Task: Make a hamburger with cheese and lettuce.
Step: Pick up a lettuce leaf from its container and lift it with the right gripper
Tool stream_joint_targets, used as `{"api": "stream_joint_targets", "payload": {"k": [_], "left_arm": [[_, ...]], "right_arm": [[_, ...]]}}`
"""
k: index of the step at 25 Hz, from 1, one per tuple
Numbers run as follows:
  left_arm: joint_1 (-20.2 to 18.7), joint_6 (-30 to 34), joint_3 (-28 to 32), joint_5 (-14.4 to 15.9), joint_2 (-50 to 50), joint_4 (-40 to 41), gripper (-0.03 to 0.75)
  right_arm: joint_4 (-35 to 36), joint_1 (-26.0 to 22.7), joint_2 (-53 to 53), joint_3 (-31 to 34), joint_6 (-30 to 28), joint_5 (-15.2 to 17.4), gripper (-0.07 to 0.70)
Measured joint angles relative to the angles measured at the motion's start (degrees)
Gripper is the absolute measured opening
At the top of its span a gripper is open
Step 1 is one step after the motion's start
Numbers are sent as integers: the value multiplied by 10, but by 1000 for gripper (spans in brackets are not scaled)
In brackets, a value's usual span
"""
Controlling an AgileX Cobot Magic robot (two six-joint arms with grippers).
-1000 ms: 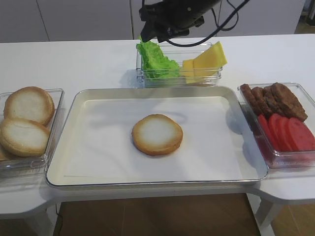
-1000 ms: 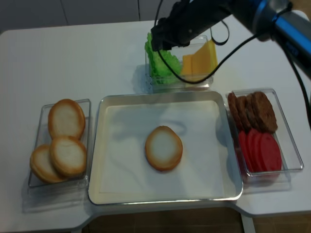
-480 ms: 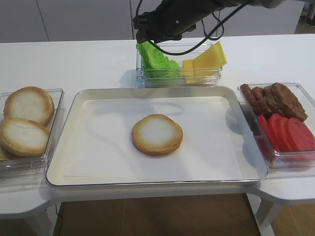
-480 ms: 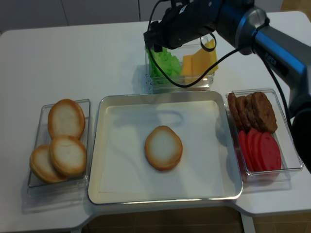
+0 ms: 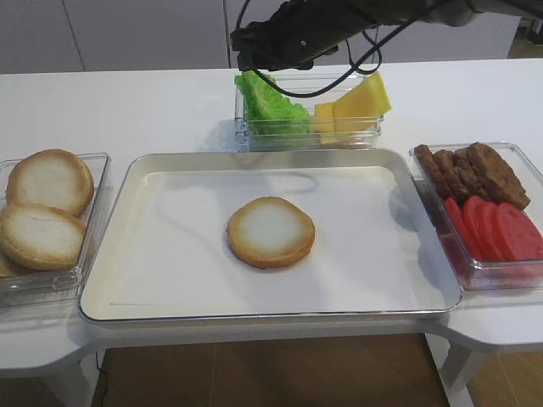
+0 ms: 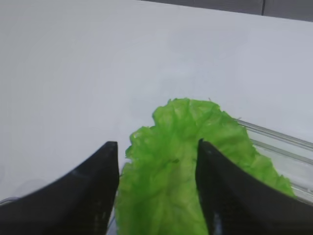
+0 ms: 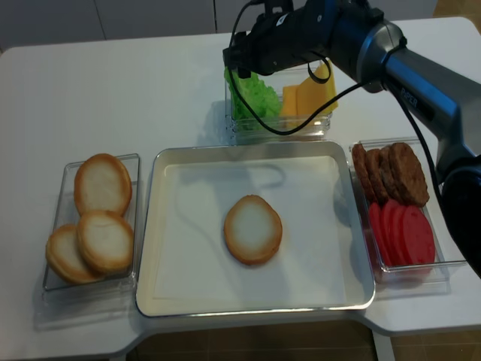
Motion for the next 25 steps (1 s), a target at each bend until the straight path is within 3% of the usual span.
{"api": "stream_joint_targets", "payload": {"k": [12,20,25], "left_arm": [[0,0,0,0,0,0,478],[0,0,0,0,0,0,478],[0,0,0,0,0,0,478]], "right_arm": [[4,0,12,-1,0,-6,398],[68,0,12,-1,-9,-6,398],[73,0,14,-1,-25,-6,397]]}}
